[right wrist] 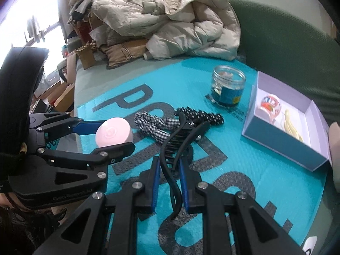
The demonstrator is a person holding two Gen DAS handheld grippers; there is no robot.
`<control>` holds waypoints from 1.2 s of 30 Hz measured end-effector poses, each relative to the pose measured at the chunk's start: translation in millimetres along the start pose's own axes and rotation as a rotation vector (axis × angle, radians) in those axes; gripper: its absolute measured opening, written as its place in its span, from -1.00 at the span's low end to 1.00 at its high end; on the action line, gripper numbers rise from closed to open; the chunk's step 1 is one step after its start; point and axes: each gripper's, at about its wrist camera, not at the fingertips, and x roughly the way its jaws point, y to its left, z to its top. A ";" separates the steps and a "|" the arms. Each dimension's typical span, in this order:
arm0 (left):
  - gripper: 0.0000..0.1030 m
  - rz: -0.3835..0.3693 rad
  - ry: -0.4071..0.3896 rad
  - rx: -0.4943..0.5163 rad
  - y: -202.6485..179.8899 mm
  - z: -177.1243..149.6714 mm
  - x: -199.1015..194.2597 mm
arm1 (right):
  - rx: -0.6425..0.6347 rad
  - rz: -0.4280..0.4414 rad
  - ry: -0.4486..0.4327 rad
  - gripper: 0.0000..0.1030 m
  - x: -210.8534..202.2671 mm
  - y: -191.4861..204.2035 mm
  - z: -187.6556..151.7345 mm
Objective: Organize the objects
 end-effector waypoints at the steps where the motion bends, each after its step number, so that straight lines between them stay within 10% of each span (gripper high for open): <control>1: -0.04 0.002 -0.002 0.001 0.5 1.3 -2.2 | -0.006 0.001 -0.005 -0.67 -2.1 1.0 1.9; 36: -0.04 -0.153 0.025 0.272 -137.8 50.4 33.2 | 0.177 -0.195 -0.035 -0.67 -56.8 -111.6 -30.6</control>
